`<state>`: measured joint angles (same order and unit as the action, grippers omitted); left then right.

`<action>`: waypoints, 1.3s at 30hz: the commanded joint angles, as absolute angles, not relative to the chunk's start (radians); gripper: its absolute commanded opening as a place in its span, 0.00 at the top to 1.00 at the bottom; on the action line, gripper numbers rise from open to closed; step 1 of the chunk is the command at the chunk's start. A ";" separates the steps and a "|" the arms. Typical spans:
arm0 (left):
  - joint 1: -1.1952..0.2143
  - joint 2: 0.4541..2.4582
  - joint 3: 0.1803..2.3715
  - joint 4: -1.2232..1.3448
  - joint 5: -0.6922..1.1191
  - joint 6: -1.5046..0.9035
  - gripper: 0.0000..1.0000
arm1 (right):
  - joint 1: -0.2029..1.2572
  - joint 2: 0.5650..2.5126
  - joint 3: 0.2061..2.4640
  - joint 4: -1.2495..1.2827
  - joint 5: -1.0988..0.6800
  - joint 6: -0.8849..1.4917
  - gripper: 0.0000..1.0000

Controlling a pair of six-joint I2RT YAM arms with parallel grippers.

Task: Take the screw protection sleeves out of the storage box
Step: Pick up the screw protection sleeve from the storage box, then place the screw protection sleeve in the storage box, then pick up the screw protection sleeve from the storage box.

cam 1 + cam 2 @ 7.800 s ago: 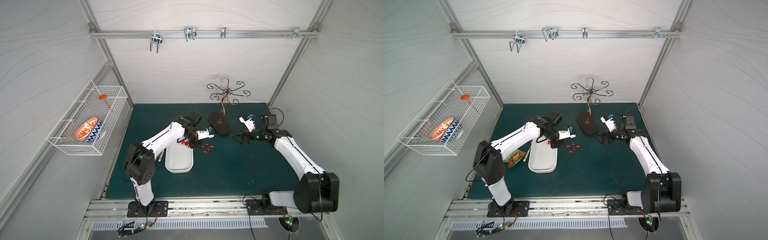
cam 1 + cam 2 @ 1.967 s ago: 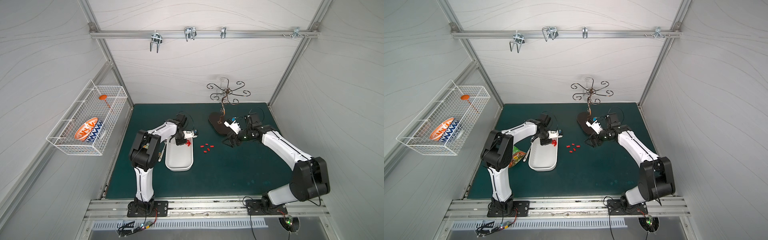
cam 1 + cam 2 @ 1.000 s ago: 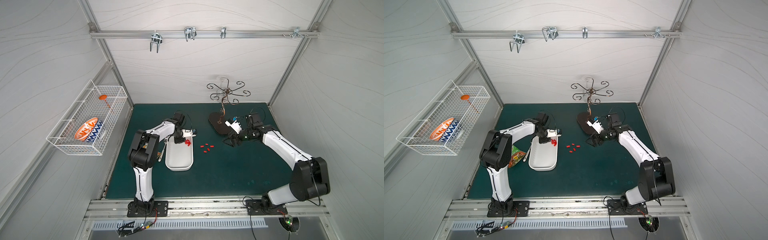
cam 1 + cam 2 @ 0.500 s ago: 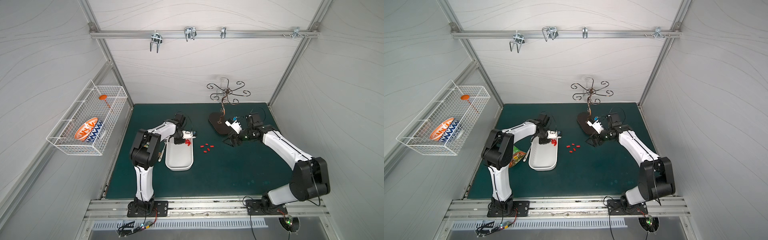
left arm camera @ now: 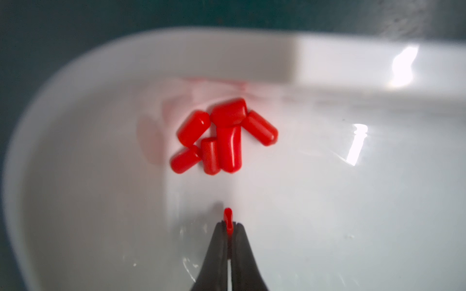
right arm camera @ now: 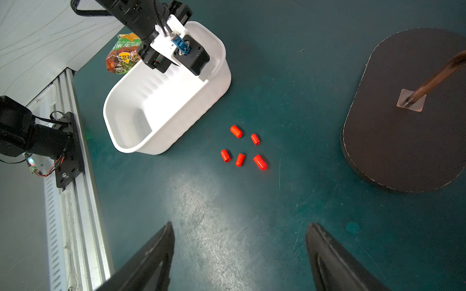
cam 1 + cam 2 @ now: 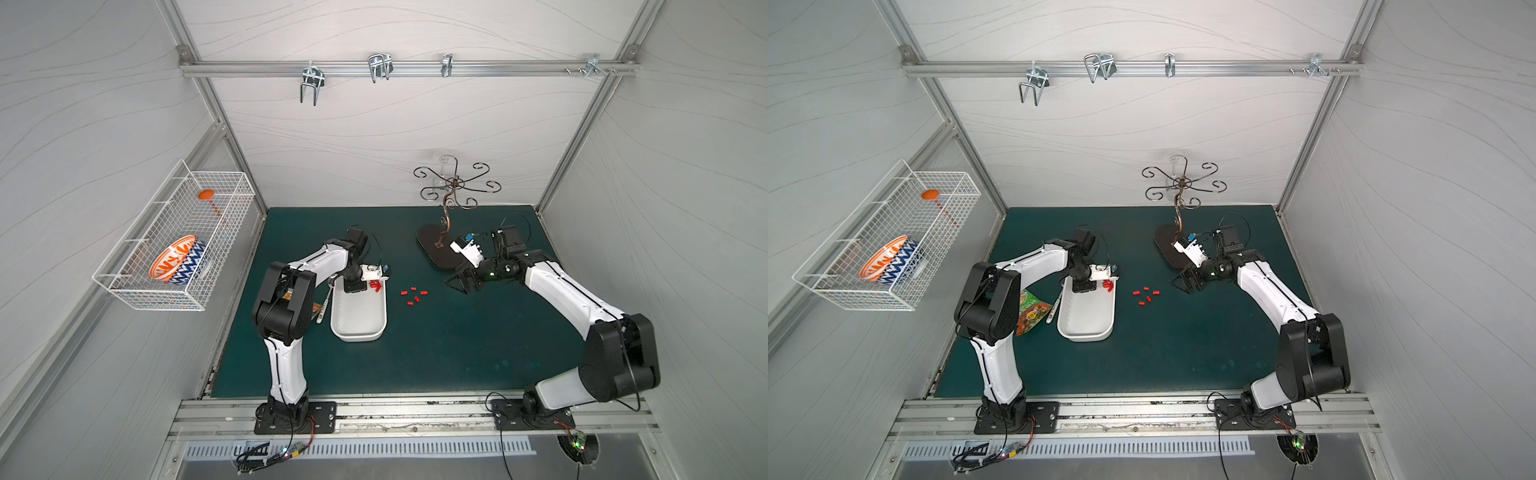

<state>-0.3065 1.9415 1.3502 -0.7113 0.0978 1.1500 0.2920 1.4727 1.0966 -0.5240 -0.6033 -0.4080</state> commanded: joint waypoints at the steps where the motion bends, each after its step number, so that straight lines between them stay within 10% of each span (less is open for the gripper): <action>1: -0.288 1.903 1.408 -0.810 0.173 1.105 1.00 | 0.283 1.467 1.098 -0.533 -0.614 -0.408 0.16; 26: -0.300 1.960 1.344 -0.764 0.043 1.078 0.68 | 0.283 1.466 1.098 -0.536 -0.617 -0.409 0.15; 39: -0.296 1.919 1.298 -0.699 0.092 1.006 0.94 | 0.276 1.455 1.097 -0.538 -0.619 -0.411 0.15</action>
<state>-0.2970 1.9446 1.3102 -0.7139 0.0601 1.0409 0.2825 1.4727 1.0966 -0.5240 -0.6033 -0.4084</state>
